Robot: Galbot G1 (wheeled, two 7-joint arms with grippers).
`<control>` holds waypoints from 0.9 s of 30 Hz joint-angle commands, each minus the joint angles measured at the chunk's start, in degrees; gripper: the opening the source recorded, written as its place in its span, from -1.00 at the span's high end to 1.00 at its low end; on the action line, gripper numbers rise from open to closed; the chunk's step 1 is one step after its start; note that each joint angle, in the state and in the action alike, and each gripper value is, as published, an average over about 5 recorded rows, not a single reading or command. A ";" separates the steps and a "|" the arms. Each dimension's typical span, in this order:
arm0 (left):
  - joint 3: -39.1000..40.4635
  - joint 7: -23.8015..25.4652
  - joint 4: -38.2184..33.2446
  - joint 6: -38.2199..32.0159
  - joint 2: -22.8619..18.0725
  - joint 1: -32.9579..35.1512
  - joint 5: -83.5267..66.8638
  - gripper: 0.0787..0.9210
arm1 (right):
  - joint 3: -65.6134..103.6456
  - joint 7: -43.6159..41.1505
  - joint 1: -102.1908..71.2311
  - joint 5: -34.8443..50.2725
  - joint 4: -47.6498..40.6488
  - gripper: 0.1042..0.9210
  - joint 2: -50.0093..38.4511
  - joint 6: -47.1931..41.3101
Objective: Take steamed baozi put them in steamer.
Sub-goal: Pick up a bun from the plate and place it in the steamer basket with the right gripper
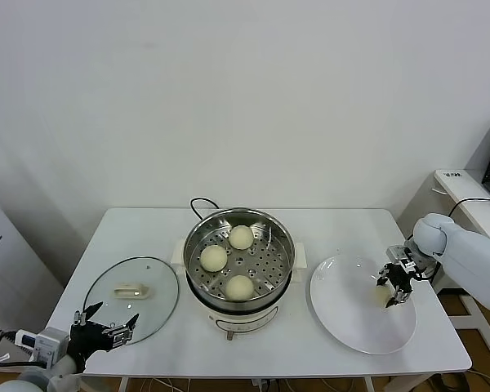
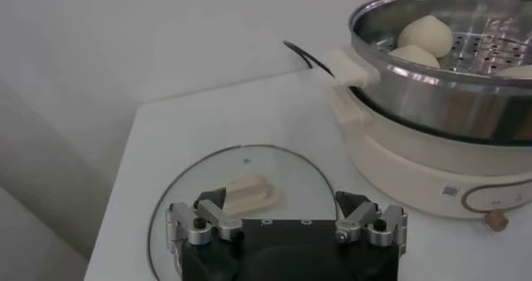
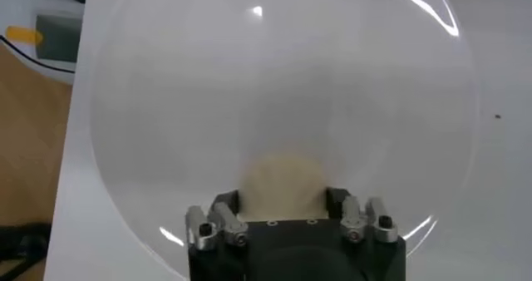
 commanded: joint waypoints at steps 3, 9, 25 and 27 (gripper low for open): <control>0.16 -0.11 -0.05 0.24 -0.02 -0.17 0.01 -0.77 | -1.96 0.07 3.17 1.08 2.53 0.18 -1.70 -0.44; 0.21 -0.25 -0.05 0.36 -0.02 -0.30 0.03 -0.77 | -14.09 -0.61 16.73 8.46 8.60 0.20 -4.92 -2.65; 0.74 -0.48 0.14 0.43 -0.25 -0.80 0.26 -0.77 | -46.54 5.41 54.19 43.67 25.13 0.20 3.55 -21.88; 0.84 -0.50 0.17 0.36 -0.39 -0.87 0.26 -0.77 | -47.59 7.39 55.86 48.12 26.87 0.20 5.57 -24.80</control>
